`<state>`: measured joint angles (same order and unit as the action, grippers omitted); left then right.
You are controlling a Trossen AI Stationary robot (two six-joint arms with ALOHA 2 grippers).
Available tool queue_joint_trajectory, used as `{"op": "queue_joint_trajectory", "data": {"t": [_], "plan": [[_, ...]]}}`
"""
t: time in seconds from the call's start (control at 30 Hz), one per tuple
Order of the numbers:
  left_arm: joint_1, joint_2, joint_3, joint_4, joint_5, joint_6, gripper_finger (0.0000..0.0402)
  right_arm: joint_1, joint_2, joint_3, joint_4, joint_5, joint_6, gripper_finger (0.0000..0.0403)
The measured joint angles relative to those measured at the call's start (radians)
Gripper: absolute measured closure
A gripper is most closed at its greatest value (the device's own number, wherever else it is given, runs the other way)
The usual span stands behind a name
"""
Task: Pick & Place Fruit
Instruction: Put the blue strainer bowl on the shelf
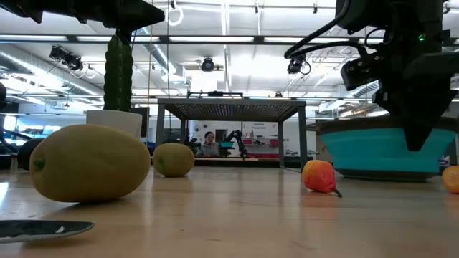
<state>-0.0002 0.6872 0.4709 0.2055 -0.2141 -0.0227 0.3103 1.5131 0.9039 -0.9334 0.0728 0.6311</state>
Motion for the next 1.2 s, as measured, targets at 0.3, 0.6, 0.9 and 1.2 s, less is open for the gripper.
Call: {"op": "queue_joint_trajectory", "data": {"t": [0.3, 0.6, 0.9, 1.2], "plan": [[0.0, 0.0, 0.0, -0.009, 0.039, 0.0, 0.0356, 0.0, -0.001, 0.017, -0.072, -0.018, -0.041, 0.036], [0.0, 0.0, 0.0, -0.008, 0.039, 0.012, 0.0356, 0.0, -0.001, 0.184, -0.385, -0.048, -0.045, 0.0369], [0.0, 0.0, 0.0, -0.008, 0.039, 0.013, 0.0356, -0.002, -0.078, 0.353, -0.636, 0.095, 0.051, 0.0368], [0.0, 0.0, 0.0, -0.005, 0.039, 0.015, 0.0356, -0.06, -0.145, 0.438, -0.639, 0.361, 0.06, 0.0368]]}}
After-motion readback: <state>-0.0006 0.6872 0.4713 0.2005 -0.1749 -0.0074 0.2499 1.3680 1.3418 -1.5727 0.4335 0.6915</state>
